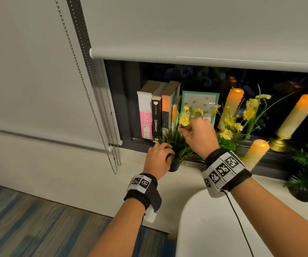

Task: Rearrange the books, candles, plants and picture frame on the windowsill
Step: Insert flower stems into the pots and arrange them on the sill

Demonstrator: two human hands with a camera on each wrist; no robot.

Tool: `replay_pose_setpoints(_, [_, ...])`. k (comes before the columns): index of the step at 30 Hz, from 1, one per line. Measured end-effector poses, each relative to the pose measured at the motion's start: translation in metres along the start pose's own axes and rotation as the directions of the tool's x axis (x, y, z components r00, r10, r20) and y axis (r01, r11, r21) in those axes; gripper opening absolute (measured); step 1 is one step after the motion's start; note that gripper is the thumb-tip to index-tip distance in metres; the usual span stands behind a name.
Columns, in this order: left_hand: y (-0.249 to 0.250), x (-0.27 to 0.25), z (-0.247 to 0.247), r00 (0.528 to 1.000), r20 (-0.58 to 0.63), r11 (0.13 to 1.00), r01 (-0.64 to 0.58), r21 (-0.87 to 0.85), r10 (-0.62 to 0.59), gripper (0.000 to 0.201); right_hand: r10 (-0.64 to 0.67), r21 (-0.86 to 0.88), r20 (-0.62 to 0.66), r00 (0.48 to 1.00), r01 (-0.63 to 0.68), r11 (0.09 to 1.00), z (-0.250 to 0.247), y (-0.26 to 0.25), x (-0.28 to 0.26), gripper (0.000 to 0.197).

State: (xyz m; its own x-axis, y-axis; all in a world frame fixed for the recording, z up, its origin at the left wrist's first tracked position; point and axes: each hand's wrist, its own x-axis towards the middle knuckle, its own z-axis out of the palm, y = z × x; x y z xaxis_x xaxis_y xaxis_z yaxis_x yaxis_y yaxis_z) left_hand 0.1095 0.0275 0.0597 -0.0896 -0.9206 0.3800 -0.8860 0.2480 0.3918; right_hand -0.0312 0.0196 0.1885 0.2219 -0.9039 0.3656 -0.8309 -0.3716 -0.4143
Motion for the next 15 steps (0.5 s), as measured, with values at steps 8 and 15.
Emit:
replay_pose_setpoints(8, [-0.002, 0.001, -0.001, 1.0, -0.022, 1.0, 0.02, -0.018, -0.02, 0.019, -0.117, -0.062, -0.098, 0.988, 0.111, 0.992, -0.002, -0.007, 0.002, 0.024])
replay_pose_setpoints(15, [0.001, 0.004, 0.0, 1.0, -0.011, 0.999, 0.027, -0.032, -0.028, 0.018, -0.026, -0.22, 0.109, 0.994, 0.05, 0.974, 0.02, 0.014, 0.01, 0.025])
